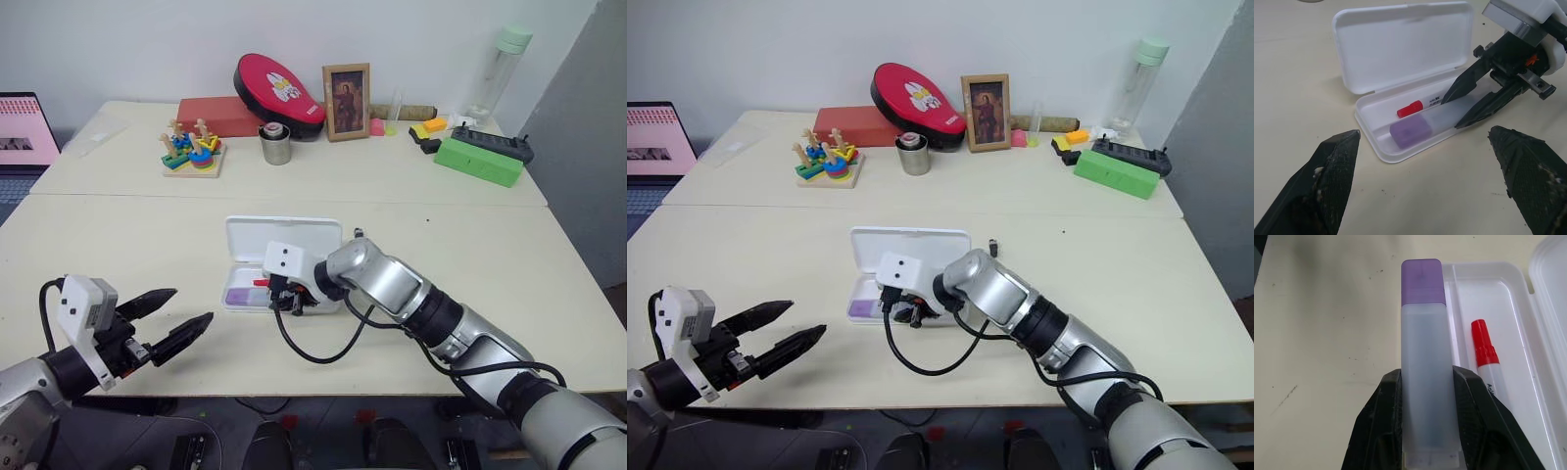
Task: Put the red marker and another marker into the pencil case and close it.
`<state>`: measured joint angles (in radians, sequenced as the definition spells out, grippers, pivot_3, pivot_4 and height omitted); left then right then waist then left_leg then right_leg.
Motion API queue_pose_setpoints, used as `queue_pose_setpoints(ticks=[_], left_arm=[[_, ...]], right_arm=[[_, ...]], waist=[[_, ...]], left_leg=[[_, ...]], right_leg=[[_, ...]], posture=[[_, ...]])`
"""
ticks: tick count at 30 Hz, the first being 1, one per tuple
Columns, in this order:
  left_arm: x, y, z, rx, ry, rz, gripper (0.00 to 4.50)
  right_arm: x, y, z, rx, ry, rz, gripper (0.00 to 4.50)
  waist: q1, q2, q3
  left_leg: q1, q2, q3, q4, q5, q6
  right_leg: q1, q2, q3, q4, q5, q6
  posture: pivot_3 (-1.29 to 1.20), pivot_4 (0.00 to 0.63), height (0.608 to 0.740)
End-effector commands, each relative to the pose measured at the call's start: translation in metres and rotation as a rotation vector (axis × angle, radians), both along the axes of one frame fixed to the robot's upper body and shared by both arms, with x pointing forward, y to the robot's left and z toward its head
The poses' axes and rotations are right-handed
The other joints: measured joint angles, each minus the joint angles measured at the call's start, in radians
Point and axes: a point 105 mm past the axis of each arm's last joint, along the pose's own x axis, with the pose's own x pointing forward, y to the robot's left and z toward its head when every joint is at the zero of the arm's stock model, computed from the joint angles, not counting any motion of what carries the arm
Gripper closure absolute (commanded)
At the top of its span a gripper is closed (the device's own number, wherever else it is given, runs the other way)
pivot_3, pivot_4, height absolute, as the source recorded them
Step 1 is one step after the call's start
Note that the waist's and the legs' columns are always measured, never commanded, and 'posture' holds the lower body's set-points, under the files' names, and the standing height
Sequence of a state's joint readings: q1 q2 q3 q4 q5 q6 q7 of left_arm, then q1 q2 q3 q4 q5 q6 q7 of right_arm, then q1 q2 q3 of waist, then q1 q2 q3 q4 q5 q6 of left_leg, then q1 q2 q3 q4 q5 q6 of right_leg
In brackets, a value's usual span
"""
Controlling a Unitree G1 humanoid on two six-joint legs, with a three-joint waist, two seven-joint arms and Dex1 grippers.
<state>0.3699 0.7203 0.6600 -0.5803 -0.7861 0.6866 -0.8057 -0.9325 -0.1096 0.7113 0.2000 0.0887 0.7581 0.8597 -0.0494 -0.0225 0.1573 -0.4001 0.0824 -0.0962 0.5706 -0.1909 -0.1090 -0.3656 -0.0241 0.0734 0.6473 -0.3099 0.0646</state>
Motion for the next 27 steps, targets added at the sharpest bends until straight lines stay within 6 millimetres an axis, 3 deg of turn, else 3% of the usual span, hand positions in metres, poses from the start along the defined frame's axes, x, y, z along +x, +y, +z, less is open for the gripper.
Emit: queue_pose_setpoints(ticks=[1,6,10,16,20,22,25,27], left_arm=[[0.001,-0.007,0.008,0.013,-0.033,-0.028,0.0],[0.003,-0.009,0.009,0.011,-0.034,-0.035,0.0],[0.006,-0.012,0.01,0.009,-0.039,-0.048,0.0],[0.016,-0.021,0.015,-0.004,-0.064,-0.088,0.0],[0.029,-0.033,0.022,-0.032,-0.106,-0.124,0.0],[0.035,-0.039,0.026,-0.048,-0.126,-0.148,0.0],[0.046,-0.051,0.035,-0.078,-0.164,-0.191,0.0],[0.052,-0.059,0.04,-0.097,-0.182,-0.23,0.0]], right_arm=[[0.002,0.007,0.023,0.048,-0.063,0.029,2.35],[0.005,0.008,0.031,0.075,-0.078,0.023,1.12],[0.0,0.007,0.05,0.13,-0.077,0.047,0.15],[0.0,-0.007,0.09,0.28,-0.054,0.025,0.07],[0.036,-0.036,0.142,0.51,-0.081,-0.209,0.07],[0.063,-0.059,0.157,0.583,-0.118,-0.386,0.07],[0.102,-0.104,0.164,0.644,-0.134,-0.685,0.07],[0.119,-0.131,0.155,0.619,-0.146,-0.838,0.07]], waist=[[0.0,0.0,0.0],[0.0,0.0,0.0],[0.0,0.0,0.0],[0.001,0.0,0.0],[0.007,0.0,0.0],[0.011,0.0,0.001],[0.016,-0.001,0.0],[0.019,-0.001,0.0]], left_leg=[[0.0,0.0,0.0,0.0,0.0,0.0],[0.0,0.0,0.0,0.0,0.0,0.0],[0.0,0.0,0.0,0.0,0.0,0.0],[0.0,0.0,0.0,0.0,0.0,0.0],[0.0,0.0,0.0,0.0,0.0,0.0],[0.0,0.0,0.0,0.001,0.0,0.0],[0.0,-0.001,0.0,0.001,0.0,0.0],[0.0,-0.001,0.0,0.001,0.0,0.0]], right_leg=[[0.0,0.0,0.0,0.0,0.0,0.0],[0.0,0.0,0.0,0.0,0.0,0.0],[0.0,0.0,0.0,0.0,0.0,0.0],[0.0,0.0,0.0,0.0,0.0,0.0],[0.0,0.0,0.0,0.0,0.0,0.0],[0.0,0.0,0.0,0.0,0.001,0.001],[0.001,0.0,0.0,0.0,0.001,0.001],[0.001,0.0,0.0,0.0,0.001,0.001]], posture=[[0.0,0.15,0.74],[0.0,0.15,0.74],[0.0,0.15,0.74],[0.0,0.15,0.74],[0.0,0.15,0.74],[0.0,0.15,0.74],[0.0,0.15,0.74],[0.0,0.15,0.74]])
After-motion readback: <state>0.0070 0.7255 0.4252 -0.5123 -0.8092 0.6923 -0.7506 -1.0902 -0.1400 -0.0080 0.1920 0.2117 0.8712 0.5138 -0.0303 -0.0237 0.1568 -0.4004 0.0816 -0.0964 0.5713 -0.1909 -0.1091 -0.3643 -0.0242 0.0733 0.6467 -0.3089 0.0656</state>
